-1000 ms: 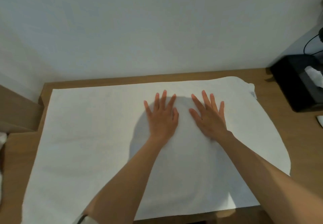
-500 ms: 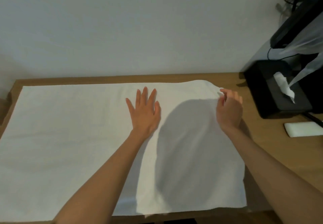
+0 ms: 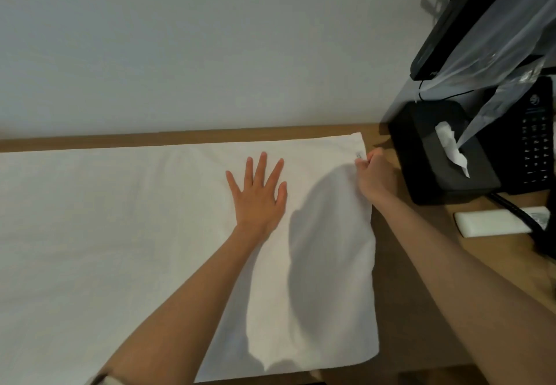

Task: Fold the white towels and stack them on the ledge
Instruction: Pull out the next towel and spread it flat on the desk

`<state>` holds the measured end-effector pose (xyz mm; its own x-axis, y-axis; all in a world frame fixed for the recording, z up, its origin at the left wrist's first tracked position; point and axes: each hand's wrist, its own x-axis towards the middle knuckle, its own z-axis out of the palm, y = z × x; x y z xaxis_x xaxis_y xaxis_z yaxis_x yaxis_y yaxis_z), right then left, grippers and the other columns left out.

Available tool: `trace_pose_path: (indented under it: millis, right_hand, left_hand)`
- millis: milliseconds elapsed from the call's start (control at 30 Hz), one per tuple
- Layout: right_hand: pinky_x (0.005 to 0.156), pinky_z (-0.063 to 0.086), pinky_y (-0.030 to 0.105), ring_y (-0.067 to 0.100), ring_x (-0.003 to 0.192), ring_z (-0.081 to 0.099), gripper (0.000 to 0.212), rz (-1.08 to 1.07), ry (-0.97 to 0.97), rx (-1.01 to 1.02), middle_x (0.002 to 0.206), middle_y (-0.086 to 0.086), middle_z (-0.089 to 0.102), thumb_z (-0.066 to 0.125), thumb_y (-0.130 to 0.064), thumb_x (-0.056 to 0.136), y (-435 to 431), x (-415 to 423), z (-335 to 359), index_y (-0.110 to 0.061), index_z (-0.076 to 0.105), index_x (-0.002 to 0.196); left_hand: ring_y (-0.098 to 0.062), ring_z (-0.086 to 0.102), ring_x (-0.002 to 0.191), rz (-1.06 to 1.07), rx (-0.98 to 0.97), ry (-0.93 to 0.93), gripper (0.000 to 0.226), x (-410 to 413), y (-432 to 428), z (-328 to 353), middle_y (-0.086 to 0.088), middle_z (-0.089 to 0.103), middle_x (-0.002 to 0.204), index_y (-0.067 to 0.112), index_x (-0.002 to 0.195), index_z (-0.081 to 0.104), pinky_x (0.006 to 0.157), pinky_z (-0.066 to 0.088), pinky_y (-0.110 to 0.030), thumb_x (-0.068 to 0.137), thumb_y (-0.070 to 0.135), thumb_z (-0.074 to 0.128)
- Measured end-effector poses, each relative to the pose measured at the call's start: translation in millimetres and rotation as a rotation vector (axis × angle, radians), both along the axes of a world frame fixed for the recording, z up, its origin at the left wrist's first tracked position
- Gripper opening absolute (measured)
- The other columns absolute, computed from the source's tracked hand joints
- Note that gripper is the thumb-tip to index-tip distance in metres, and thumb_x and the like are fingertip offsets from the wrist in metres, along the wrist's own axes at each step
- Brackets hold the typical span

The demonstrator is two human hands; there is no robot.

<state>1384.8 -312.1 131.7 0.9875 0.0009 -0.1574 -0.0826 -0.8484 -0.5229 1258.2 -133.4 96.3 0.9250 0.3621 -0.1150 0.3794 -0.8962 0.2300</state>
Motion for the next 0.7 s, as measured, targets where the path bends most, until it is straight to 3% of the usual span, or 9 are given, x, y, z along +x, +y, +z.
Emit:
trace_pose_path:
  millis: [100,233,333,400,500,633,700]
  right_hand:
    - [0.064,0.042,0.03,0.03,0.089,0.061,0.021,0.076,-0.1,-0.063,0.093,0.009,0.058,0.045,-0.027,0.101,-6,8,0,-0.008,0.048,0.109]
    - [0.071,0.047,0.036,0.031,0.1,0.059,0.022,0.072,-0.165,-0.153,0.113,0.013,0.059,0.049,-0.023,0.099,2,4,-4,-0.01,0.049,0.116]
    - [0.088,0.042,0.039,0.032,0.117,0.046,0.036,0.11,-0.344,-0.243,0.13,0.014,0.049,0.054,-0.011,0.094,13,0,-2,-0.013,0.048,0.13]
    - [0.103,0.031,0.037,0.031,0.125,0.043,0.043,0.307,-0.401,-0.217,0.138,0.014,0.048,0.052,-0.01,0.093,28,-11,-1,-0.012,0.048,0.135]
    - [0.118,0.01,0.041,0.027,0.144,0.023,0.05,0.588,-0.252,-0.192,0.156,0.009,0.027,0.042,-0.025,0.1,56,-38,-15,-0.018,0.032,0.148]
    - [0.114,-0.012,0.05,0.028,0.148,-0.002,0.055,0.482,-0.147,-0.377,0.161,0.001,-0.001,0.02,-0.052,0.1,50,-39,-37,-0.039,0.006,0.151]
    - [0.115,-0.01,0.052,0.027,0.148,-0.006,0.058,0.44,-0.145,-0.411,0.161,0.001,-0.005,0.015,-0.058,0.097,32,-29,-39,-0.041,0.003,0.151]
  left_hand:
    - [-0.018,-0.017,0.146,0.003,0.013,-0.002,0.053,0,1,-2,0.009,-0.015,0.159,0.042,0.15,-0.004,0.112,-0.014,-0.057,0.099,0.049,0.009]
    - [-0.018,-0.019,0.145,0.0,0.003,0.009,0.053,3,0,-3,0.008,-0.017,0.159,0.042,0.149,-0.006,0.112,-0.015,-0.057,0.099,0.049,0.008]
    - [-0.017,-0.017,0.146,0.002,-0.037,-0.027,0.053,2,1,-1,0.007,-0.014,0.159,0.038,0.151,-0.004,0.112,-0.016,-0.054,0.099,0.048,0.008]
    - [-0.017,-0.014,0.146,0.018,-0.055,-0.07,0.053,2,0,0,0.007,-0.009,0.16,0.036,0.152,0.001,0.113,-0.015,-0.052,0.1,0.046,0.009]
    - [-0.017,-0.015,0.146,0.039,-0.004,-0.051,0.054,-1,-3,-3,0.007,-0.011,0.16,0.036,0.151,-0.002,0.113,-0.017,-0.05,0.099,0.047,0.007]
    - [-0.016,-0.016,0.146,0.031,0.065,-0.035,0.058,-5,1,-10,0.008,-0.013,0.159,0.039,0.15,-0.006,0.111,-0.02,-0.047,0.094,0.054,-0.002]
    - [-0.015,-0.015,0.146,0.024,0.069,-0.05,0.056,-6,2,-12,0.009,-0.012,0.159,0.04,0.15,-0.006,0.111,-0.022,-0.046,0.095,0.054,0.001]
